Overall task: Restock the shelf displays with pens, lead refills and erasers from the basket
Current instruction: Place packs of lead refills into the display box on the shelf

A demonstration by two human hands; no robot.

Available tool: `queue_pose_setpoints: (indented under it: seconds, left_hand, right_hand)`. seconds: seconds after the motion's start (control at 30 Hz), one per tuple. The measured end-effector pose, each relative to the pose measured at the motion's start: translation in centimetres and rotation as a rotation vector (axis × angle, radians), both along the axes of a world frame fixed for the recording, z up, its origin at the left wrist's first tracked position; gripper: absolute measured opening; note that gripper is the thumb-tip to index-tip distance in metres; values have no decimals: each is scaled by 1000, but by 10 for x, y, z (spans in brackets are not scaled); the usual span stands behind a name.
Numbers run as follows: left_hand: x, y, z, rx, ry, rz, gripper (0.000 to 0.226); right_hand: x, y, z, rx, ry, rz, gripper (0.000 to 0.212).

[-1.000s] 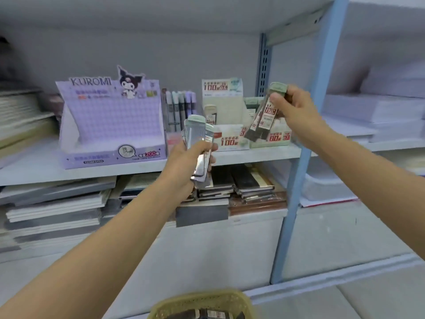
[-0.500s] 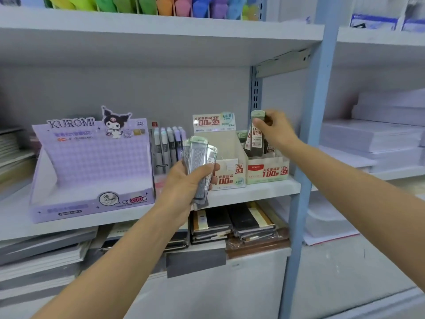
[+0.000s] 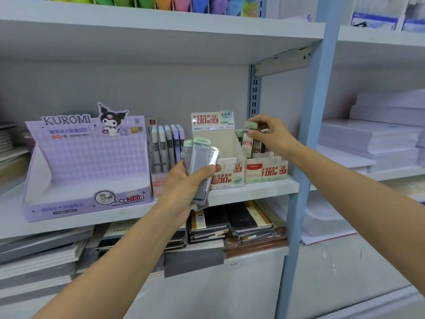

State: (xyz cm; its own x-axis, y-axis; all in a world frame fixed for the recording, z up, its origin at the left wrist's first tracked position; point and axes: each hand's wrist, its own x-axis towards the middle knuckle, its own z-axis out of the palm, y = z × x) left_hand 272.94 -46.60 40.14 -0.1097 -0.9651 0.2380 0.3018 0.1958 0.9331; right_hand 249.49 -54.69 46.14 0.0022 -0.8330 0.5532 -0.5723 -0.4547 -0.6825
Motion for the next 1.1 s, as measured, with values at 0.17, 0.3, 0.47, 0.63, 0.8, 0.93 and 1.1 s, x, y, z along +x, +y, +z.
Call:
queue_pose_setpoints:
  seconds: [0.17, 0.3, 0.47, 0.63, 0.8, 0.93, 1.1]
  left_hand:
    - [-3, 6, 1, 31, 21, 10, 71]
    - [-3, 10, -1, 67, -15, 23, 58]
    - [-9, 16, -3, 58, -114, 72, 63]
    - [-8, 28, -7, 58, -163, 33, 73]
    - [7, 32, -5, 178, -73, -132, 45]
    - [7, 37, -7, 231, 14, -310, 51]
    - [5, 37, -6, 183, -3, -207, 45]
  right_hand:
    - [1, 11, 0, -20, 73, -37, 25]
    - [15, 36, 5, -210, 20, -27, 20]
    - [55, 71, -5, 99, -50, 294, 41]
    - [62, 74, -17, 279, -119, 473, 20]
    - [50, 75, -19, 256, -266, 579, 13]
    - [47, 78, -20, 311, -363, 740, 18]
    - [53, 83, -22, 320, -386, 740, 31]
